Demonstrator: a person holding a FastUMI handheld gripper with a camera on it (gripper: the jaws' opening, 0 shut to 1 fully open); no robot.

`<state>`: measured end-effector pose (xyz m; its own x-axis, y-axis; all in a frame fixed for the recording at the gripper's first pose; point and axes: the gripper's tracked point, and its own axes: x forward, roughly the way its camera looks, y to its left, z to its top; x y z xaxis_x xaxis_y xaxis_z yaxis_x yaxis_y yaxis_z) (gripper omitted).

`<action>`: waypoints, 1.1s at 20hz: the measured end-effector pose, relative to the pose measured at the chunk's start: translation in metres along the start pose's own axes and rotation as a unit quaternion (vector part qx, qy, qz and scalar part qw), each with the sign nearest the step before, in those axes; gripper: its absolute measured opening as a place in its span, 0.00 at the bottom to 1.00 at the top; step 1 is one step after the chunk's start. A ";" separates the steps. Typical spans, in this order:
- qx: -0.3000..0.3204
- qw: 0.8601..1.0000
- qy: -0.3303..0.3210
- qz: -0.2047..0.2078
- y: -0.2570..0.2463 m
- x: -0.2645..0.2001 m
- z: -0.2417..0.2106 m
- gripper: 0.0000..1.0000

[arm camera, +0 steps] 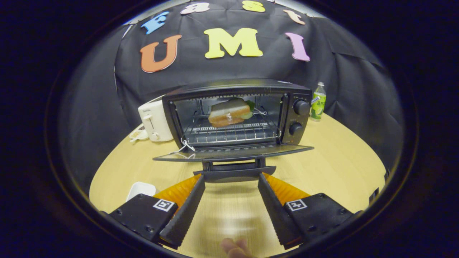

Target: Open the toaster oven, put the food inside, and close the toaster oven door.

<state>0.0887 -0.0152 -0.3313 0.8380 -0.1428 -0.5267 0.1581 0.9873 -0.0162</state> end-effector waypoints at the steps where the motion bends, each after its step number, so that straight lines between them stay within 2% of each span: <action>1: -0.001 1.000 -0.006 -0.003 0.000 0.002 0.002 0.98; 12: -0.020 0.993 -0.120 0.004 0.000 0.001 0.039 0.98; 14: -0.026 0.991 -0.135 0.003 0.000 0.001 0.045 0.99; 17: -0.033 0.988 -0.152 -0.024 -0.010 0.001 0.052 1.00; 22: -0.034 0.984 -0.175 -0.009 -0.007 -0.018 0.067 1.00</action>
<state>0.1074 -0.0245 -0.2648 0.9656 -0.1648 -0.2011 0.1502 0.9849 -0.0860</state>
